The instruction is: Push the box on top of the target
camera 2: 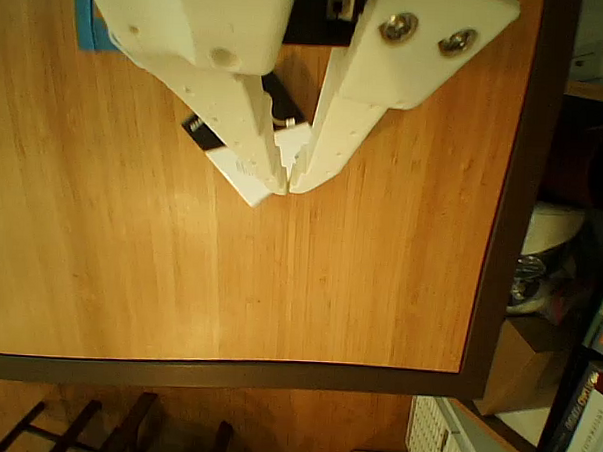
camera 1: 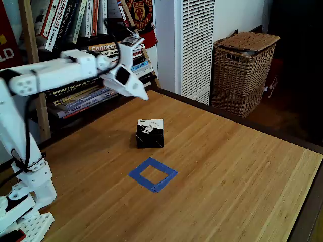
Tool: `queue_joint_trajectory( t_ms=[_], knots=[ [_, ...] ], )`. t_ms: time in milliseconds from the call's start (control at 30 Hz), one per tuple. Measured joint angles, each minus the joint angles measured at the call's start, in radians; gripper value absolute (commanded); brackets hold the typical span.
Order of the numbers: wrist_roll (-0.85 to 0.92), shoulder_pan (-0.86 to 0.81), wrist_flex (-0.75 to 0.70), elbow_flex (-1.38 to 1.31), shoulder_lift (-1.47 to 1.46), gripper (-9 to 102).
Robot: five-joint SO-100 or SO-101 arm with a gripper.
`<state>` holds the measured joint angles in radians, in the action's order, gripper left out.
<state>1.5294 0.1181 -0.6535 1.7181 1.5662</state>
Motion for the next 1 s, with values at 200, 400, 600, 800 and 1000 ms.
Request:
queue_joint_trajectory(
  t_ms=[200, 400, 600, 800, 1000],
  knots=[
    [0.052, -0.011, 0.006, -0.006, -0.032, 0],
    [0.100, -0.037, 0.028, -0.043, -0.098, 0],
    [0.120, -0.044, 0.071, -0.092, -0.170, 0],
    [0.130, -0.040, 0.089, -0.189, -0.250, 0],
    [0.167, -0.043, 0.095, -0.242, -0.322, 0]
  ],
)
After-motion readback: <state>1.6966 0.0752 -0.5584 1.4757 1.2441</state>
